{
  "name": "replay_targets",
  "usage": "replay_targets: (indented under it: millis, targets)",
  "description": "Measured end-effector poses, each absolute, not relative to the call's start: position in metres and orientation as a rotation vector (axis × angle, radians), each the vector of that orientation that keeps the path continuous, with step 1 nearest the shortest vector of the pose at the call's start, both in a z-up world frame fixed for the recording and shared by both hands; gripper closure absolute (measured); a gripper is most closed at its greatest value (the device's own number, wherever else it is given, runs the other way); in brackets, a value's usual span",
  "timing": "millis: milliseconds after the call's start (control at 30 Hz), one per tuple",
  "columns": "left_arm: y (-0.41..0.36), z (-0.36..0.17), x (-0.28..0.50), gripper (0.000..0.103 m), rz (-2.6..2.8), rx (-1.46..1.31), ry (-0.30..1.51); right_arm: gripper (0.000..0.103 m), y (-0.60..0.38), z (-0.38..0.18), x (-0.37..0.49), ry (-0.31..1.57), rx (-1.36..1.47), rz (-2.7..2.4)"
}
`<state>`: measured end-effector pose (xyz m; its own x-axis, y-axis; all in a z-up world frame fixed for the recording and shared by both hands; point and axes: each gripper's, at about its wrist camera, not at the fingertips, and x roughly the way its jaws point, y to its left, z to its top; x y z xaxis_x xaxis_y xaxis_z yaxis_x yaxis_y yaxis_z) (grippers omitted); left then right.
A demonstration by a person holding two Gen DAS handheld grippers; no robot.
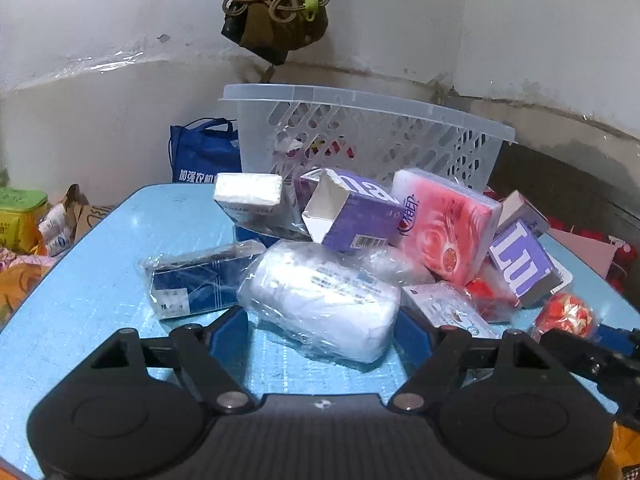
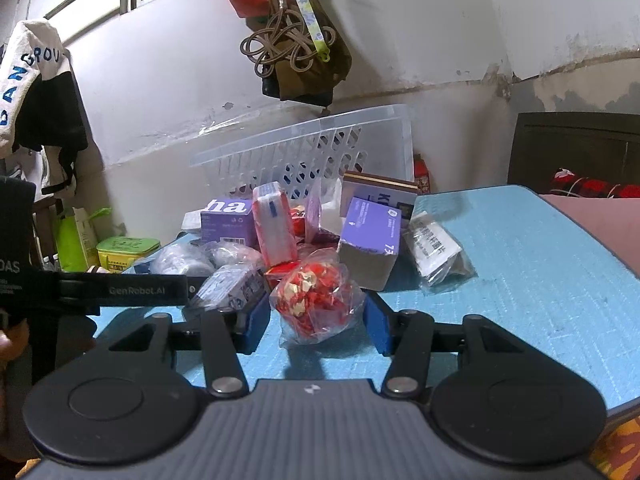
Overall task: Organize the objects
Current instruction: 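Grasp the red candy bag with the right gripper while the left grasps the white roll, then drop the red candy bag and white roll into the basket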
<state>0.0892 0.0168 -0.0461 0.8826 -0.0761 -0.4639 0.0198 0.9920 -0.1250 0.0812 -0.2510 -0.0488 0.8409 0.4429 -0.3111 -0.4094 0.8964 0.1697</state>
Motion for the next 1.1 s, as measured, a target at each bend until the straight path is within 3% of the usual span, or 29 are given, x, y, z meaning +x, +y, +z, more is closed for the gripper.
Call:
replay_targets:
  millis: [167, 933, 1100]
  targets:
    - [0.022, -0.046, 0.078, 0.027, -0.072, -0.144, 0.434, 0.048, -0.256, -0.047, 0.081, 0.342, 0.111, 0.443]
    - [0.060, -0.019, 0.040, 0.027, -0.116, -0.146, 0.305, 0.049, -0.262, -0.011, 0.083, 0.286, 0.083, 0.432]
    - [0.059, 0.016, 0.054, 0.027, -0.180, -0.121, 0.267, 0.049, -0.262, 0.015, 0.093, 0.244, 0.097, 0.424]
